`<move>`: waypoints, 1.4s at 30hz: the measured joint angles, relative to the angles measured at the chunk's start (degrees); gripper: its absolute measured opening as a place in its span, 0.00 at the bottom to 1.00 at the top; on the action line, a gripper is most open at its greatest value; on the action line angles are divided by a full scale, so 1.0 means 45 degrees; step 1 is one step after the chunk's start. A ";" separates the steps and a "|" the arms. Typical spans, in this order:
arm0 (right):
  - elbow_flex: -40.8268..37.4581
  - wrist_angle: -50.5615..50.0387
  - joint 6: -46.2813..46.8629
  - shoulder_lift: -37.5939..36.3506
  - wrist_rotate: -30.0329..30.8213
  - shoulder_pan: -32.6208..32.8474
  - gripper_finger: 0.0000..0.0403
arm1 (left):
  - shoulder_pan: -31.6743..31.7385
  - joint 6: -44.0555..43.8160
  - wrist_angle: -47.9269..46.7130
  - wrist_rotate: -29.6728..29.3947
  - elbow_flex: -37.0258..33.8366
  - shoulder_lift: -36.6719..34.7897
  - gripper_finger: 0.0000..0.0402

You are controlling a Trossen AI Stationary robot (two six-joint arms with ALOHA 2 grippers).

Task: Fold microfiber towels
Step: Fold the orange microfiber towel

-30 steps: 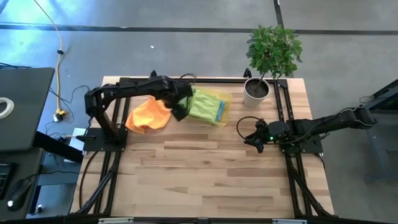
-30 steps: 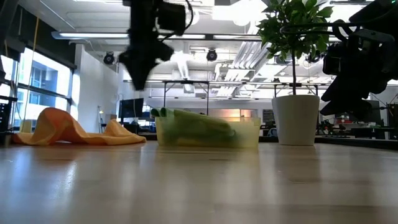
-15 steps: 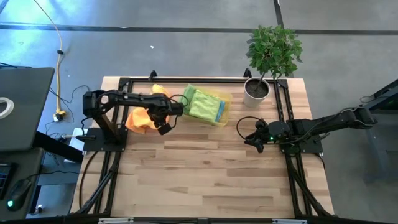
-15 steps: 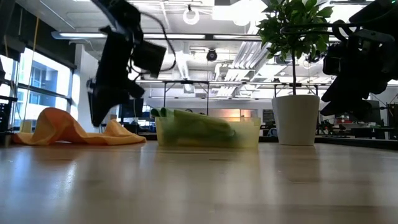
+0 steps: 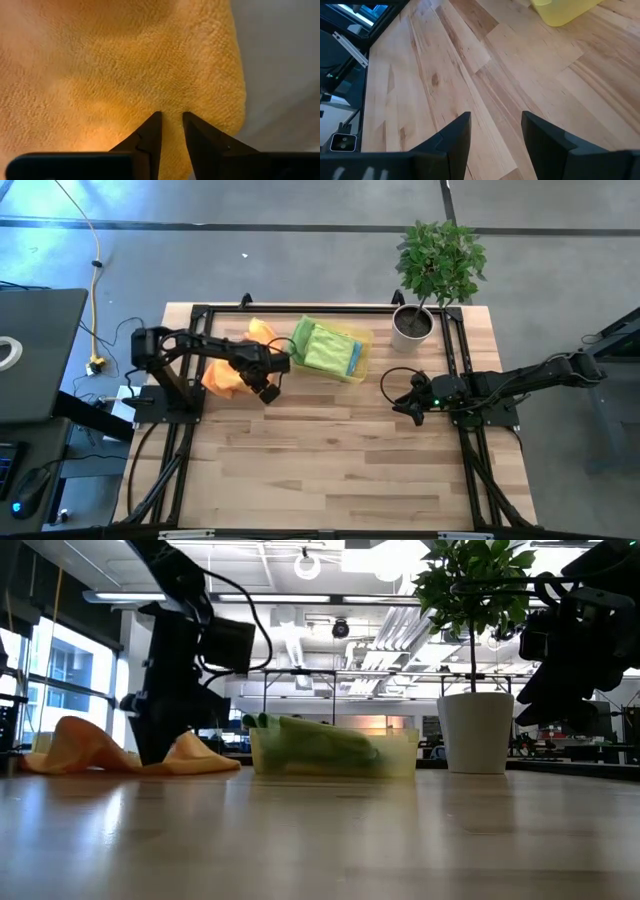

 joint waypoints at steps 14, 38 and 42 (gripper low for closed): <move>0.0000 0.0000 0.0000 0.0000 0.0000 -0.0002 0.41 | -0.4230 -0.3997 0.4416 -0.0023 -0.0015 0.0054 0.17; 0.0000 0.0000 0.0000 0.0001 0.0000 0.0001 0.41 | -0.7882 -0.3007 0.8473 0.0007 -0.0035 -0.0423 0.16; 0.0000 0.0000 0.0000 0.0001 0.0000 0.0001 0.41 | -0.7882 -0.2405 0.5599 -0.0041 -0.0035 -0.1084 0.16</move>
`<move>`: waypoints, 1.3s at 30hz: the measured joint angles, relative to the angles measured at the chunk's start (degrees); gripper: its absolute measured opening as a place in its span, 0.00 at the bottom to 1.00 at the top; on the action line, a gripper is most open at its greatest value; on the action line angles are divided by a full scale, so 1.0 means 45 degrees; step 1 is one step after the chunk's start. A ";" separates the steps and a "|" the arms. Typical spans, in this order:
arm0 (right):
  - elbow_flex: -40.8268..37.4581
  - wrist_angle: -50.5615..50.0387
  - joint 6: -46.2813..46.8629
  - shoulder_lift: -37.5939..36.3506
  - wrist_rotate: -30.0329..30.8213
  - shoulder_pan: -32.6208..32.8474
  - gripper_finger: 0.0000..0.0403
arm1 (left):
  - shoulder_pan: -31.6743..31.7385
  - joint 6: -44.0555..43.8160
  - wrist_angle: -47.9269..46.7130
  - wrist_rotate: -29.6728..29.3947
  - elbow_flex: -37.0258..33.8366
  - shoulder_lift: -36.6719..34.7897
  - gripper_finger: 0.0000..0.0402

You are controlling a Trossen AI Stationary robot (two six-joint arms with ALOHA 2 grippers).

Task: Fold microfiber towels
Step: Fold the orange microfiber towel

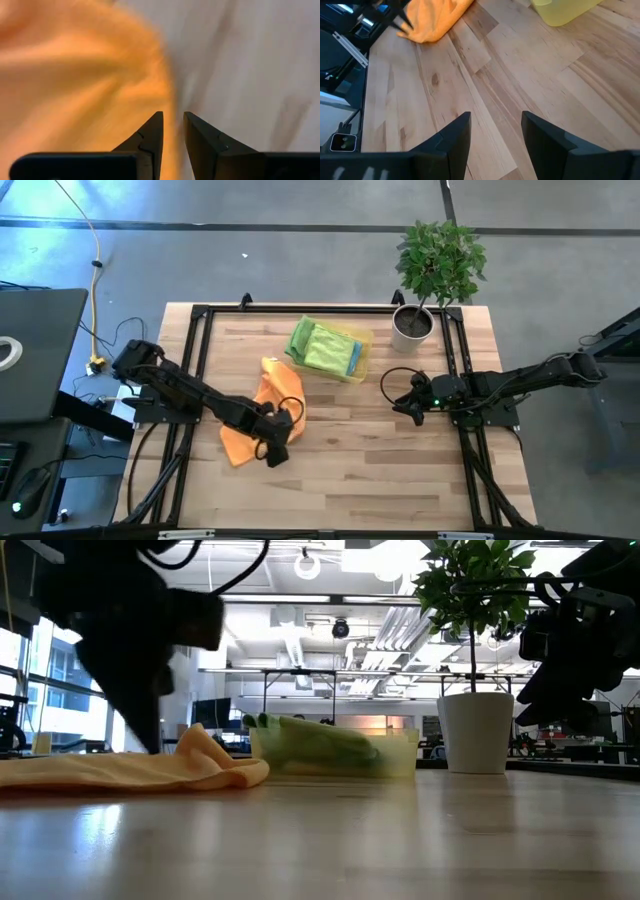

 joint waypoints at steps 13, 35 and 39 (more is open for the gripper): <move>0.0000 0.0662 0.1275 0.0002 0.0545 0.0000 0.41 | -0.0432 0.0690 -0.3164 -0.0413 0.0001 0.0320 0.16; 0.0005 0.2677 0.4377 0.0007 0.3320 -0.0005 0.41 | -0.0010 0.2097 0.8156 0.0324 -0.0018 0.1832 0.16; 0.0005 0.3768 0.4277 0.0020 0.2401 -0.0005 0.41 | 0.0276 0.3161 0.9341 0.0981 -0.0004 0.1536 0.16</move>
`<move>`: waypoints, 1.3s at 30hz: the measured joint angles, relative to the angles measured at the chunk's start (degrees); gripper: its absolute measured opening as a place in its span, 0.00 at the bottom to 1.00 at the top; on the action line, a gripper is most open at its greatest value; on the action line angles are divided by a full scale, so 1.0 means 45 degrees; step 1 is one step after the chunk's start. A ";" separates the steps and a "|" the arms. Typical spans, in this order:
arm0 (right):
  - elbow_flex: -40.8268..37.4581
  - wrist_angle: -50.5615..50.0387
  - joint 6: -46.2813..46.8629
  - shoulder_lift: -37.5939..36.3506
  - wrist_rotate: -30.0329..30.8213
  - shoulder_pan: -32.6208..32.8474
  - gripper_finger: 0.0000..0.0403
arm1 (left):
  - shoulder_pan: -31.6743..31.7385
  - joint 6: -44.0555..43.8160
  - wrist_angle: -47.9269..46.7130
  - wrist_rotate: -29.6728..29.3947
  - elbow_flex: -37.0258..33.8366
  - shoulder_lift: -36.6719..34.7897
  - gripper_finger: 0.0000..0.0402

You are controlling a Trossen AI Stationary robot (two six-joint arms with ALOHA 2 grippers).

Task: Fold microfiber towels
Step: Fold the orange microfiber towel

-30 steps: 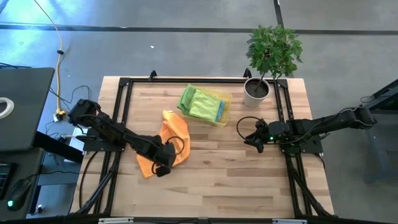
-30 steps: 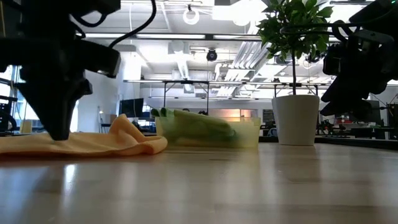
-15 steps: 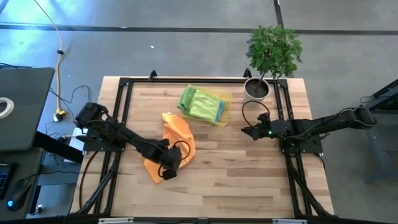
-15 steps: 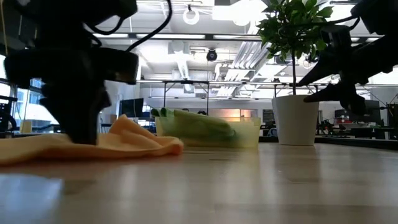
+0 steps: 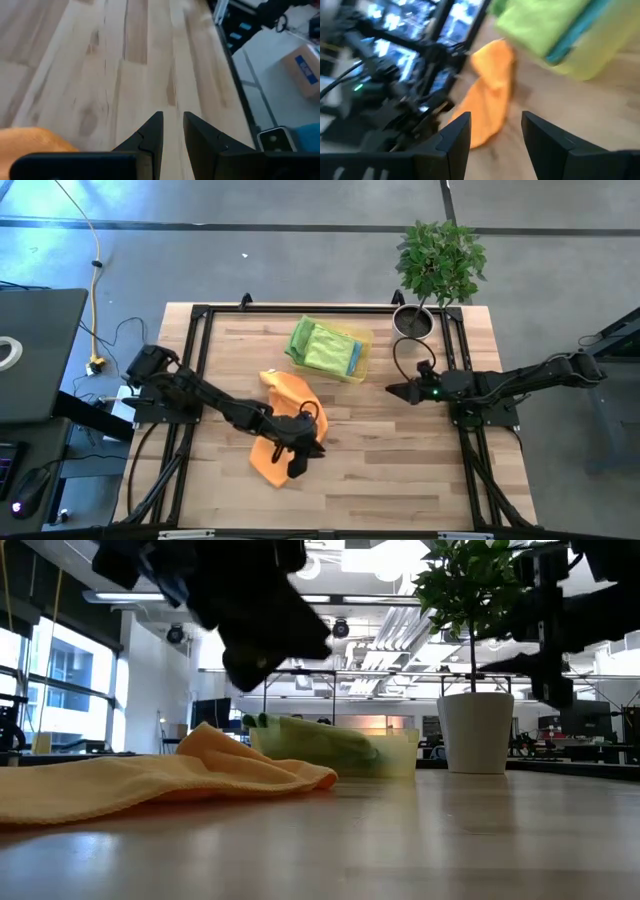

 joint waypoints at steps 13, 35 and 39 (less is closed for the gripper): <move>0.0000 0.4493 -0.1676 0.1764 -0.0897 0.0973 0.41 | 0.0356 -0.1629 -0.6349 -0.1805 0.0000 -0.0877 0.16; 0.5375 0.2849 -1.0164 0.8847 0.0418 0.2366 0.41 | 0.0358 -0.2170 -0.2411 -0.1941 0.0048 0.1803 0.16; 0.6987 -0.0114 -1.0329 0.9690 0.0431 0.2326 0.41 | 0.0487 -0.2129 -0.0781 -0.2065 0.0062 0.2555 0.16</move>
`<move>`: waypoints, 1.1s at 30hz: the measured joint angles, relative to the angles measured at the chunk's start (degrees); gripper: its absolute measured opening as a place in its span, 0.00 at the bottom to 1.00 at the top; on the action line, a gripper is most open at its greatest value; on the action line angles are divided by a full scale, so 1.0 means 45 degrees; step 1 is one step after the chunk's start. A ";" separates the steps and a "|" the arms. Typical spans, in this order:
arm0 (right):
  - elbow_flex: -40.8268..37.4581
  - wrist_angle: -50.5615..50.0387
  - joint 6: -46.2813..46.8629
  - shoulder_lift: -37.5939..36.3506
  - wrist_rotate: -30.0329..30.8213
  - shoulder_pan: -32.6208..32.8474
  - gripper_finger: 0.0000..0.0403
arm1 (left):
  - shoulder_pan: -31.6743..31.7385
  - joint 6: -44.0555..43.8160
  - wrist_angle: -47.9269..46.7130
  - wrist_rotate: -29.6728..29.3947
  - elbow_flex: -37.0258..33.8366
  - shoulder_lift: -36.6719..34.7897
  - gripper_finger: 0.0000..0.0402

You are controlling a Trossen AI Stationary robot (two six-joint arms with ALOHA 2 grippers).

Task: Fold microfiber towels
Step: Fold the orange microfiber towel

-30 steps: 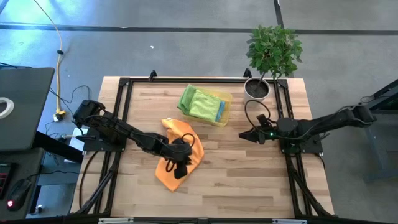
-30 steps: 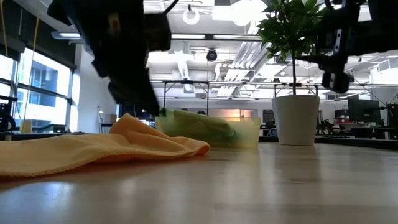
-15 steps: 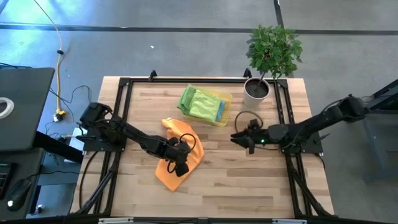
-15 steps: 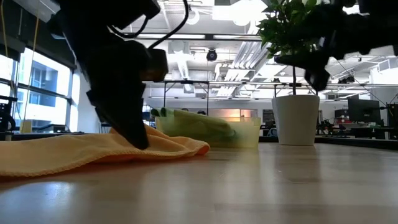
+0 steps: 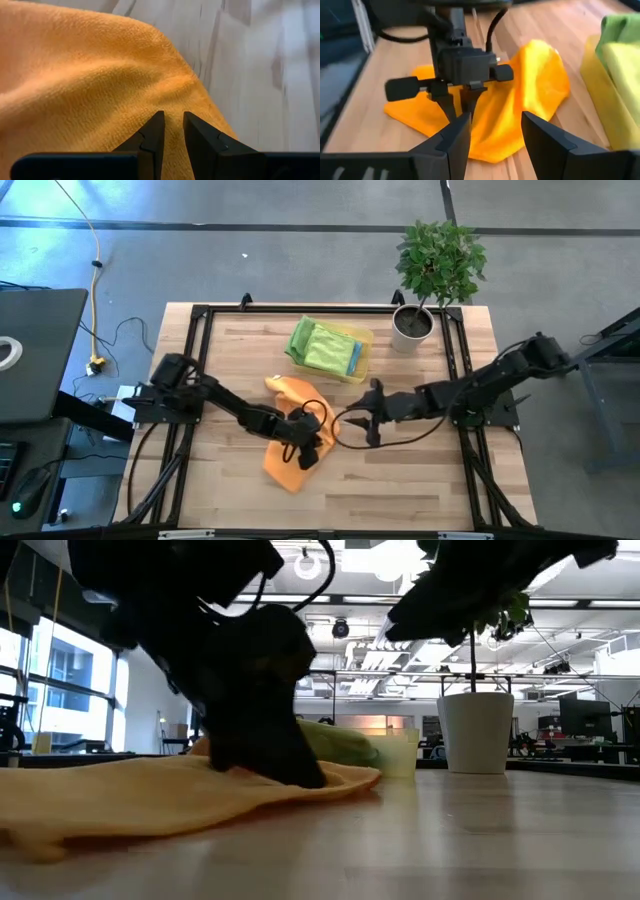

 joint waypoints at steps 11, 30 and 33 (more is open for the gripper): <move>0.1193 -0.1964 0.0487 0.1221 0.0034 -0.0019 0.41 | 0.0645 0.0611 0.1827 0.0782 0.0520 0.0385 0.16; 0.1193 0.1038 0.1754 0.4699 -0.0281 0.0431 0.41 | -0.1600 -0.1534 -0.5858 0.3474 0.0964 -0.3669 0.16; 0.1193 0.2086 0.1841 0.5536 -0.0255 0.0343 0.41 | -0.2037 -0.2024 -0.7081 0.2798 0.0912 -0.3920 0.16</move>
